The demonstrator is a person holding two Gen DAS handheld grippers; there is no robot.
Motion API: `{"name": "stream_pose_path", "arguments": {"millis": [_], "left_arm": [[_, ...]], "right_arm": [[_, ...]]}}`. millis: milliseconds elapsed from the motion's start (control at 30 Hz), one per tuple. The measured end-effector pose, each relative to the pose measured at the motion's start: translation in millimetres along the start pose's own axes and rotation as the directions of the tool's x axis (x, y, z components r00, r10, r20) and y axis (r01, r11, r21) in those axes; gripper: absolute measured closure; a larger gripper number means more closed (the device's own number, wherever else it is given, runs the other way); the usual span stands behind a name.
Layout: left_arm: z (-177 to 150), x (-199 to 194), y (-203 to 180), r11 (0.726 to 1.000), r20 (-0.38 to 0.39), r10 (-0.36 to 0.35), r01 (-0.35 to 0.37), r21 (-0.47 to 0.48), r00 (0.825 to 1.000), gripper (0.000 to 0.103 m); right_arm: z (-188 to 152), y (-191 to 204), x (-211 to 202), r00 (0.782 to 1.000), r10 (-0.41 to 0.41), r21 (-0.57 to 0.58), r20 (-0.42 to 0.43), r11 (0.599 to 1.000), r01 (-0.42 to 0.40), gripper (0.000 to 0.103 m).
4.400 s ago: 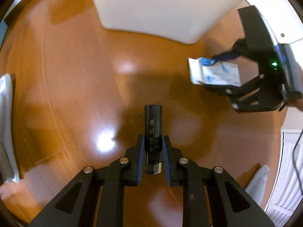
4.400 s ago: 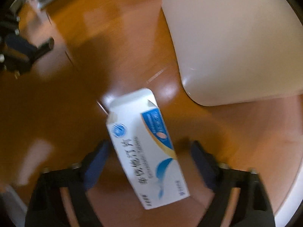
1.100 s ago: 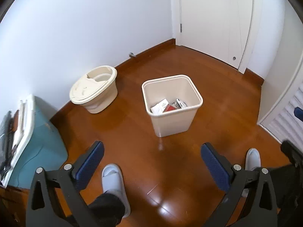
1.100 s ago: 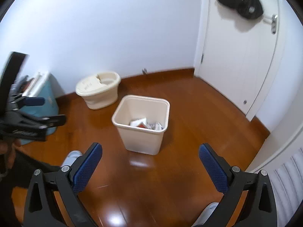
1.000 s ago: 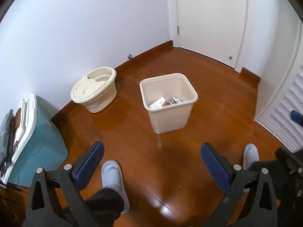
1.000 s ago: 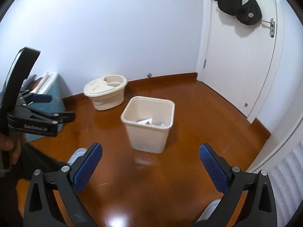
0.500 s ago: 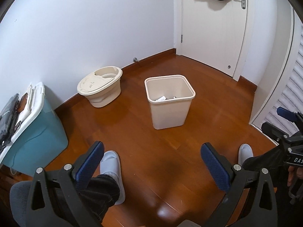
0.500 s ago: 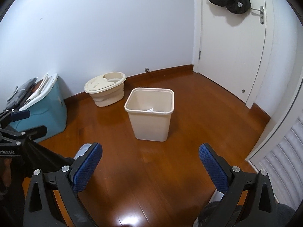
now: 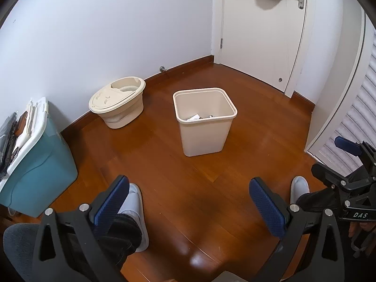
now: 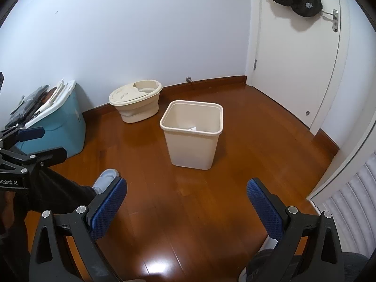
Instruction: Collect trash
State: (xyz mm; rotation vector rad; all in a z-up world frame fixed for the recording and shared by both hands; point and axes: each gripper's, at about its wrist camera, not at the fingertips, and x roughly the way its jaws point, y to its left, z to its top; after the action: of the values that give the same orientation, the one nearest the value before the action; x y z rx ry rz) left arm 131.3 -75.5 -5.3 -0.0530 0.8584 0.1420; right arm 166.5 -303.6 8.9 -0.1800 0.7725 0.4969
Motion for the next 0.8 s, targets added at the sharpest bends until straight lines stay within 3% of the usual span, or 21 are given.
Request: {"name": "stream_pose_path", "arguments": {"millis": [800], "left_arm": [[1.1,-0.4,-0.5,1.000,-0.008,-0.025,0.025,-0.001,1.000,0.000]], "right_arm": [[-2.5,5.5,6.4,1.000,0.000,-0.016,-0.015,1.000,0.000,0.000]]}}
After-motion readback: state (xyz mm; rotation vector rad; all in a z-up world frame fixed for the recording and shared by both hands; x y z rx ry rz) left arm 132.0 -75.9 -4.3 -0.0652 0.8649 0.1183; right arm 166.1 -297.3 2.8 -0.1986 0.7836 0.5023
